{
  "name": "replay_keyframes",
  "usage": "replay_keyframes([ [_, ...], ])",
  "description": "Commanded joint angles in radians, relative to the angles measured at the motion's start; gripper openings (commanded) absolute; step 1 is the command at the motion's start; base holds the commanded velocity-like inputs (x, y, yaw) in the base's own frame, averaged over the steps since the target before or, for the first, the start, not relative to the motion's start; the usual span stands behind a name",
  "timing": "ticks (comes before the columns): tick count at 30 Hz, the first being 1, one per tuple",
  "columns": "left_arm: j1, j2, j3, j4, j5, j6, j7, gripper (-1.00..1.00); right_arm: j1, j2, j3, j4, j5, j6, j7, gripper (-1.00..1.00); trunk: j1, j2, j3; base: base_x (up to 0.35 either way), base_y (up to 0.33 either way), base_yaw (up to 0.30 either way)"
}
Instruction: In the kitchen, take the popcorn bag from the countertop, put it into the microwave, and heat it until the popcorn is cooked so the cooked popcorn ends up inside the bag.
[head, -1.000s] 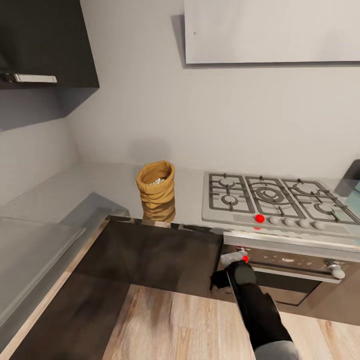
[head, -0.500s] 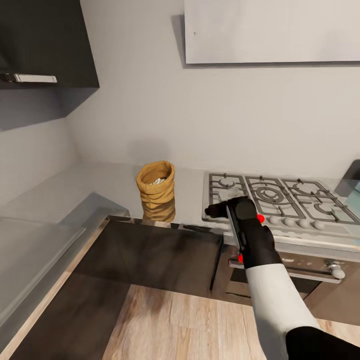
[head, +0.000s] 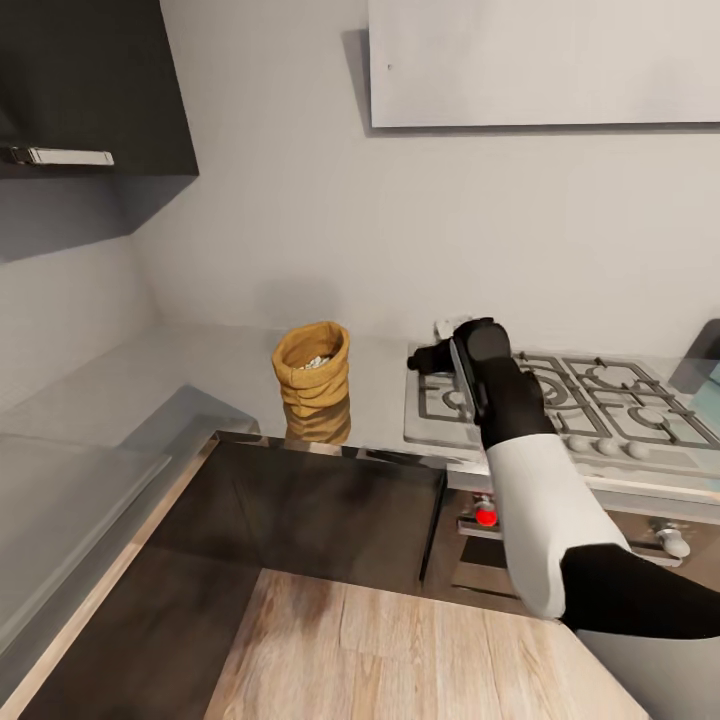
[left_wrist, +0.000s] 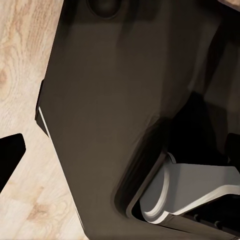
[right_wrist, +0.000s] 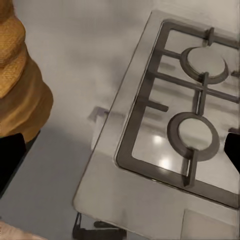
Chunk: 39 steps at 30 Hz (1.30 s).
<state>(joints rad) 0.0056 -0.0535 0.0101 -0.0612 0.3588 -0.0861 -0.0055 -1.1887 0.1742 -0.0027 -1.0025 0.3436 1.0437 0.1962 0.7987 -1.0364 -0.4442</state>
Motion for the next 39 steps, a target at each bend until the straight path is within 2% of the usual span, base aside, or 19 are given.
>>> replay_keyframes([
  [1, 0.001, 0.000, 0.001, -0.002, 0.005, -0.001, -0.001, 1.00, -0.006, 0.000, -0.006, 0.011, 0.010, 0.004, 0.009, 1.00, 0.000, -0.001, -0.001, 0.000, 0.000, 0.000],
  [3, 0.001, 0.000, 0.001, -0.002, 0.005, -0.001, -0.001, 1.00, -0.014, 0.000, -0.013, 0.047, 0.010, 0.004, 0.008, 1.00, 0.000, -0.001, -0.001, 0.000, 0.000, 0.000],
  [6, 0.001, 0.000, 0.001, -0.002, 0.005, -0.001, -0.001, 1.00, -0.056, 0.000, -0.034, 0.182, 0.009, 0.004, 0.008, 1.00, 0.000, -0.001, -0.001, 0.000, 0.000, 0.000],
  [9, 0.001, 0.000, 0.001, -0.002, 0.005, -0.001, -0.001, 1.00, -0.117, 0.000, -0.114, 0.319, 0.010, 0.004, -0.001, 1.00, 0.000, -0.001, -0.001, 0.000, 0.000, 0.000],
  [12, 0.001, 0.000, 0.001, -0.002, 0.005, -0.001, -0.001, 1.00, -0.165, 0.000, -0.147, 0.395, 0.012, 0.004, -0.023, 1.00, 0.000, -0.001, -0.001, 0.000, 0.000, 0.000],
  [16, 0.001, 0.000, 0.001, -0.002, 0.005, -0.001, -0.001, 1.00, -0.178, 0.000, -0.162, 0.395, 0.013, 0.004, -0.047, 1.00, 0.000, -0.001, -0.001, 0.000, 0.000, 0.000],
  [20, 0.001, 0.000, 0.001, -0.002, 0.005, -0.001, -0.001, 1.00, -0.179, 0.000, -0.219, 0.390, 0.014, 0.004, -0.051, 1.00, 0.000, -0.001, -0.001, 0.000, 0.000, 0.000],
  [22, 0.001, 0.000, 0.002, -0.002, 0.005, -0.001, -0.001, 1.00, -0.180, 0.000, -0.227, 0.389, 0.014, 0.004, -0.052, 1.00, 0.000, -0.001, -0.001, 0.000, 0.000, 0.000],
  [33, 0.001, 0.000, 0.003, -0.002, 0.006, -0.001, -0.003, 1.00, -0.180, 0.000, -0.234, 0.375, 0.012, 0.004, -0.046, 1.00, 0.000, -0.001, -0.001, 0.000, 0.000, 0.000],
  [39, 0.001, 0.000, 0.003, -0.002, 0.006, -0.001, -0.004, 1.00, -0.180, 0.000, -0.235, 0.281, 0.013, 0.004, -0.044, 1.00, 0.000, -0.001, -0.001, 0.000, 0.000, 0.001],
])
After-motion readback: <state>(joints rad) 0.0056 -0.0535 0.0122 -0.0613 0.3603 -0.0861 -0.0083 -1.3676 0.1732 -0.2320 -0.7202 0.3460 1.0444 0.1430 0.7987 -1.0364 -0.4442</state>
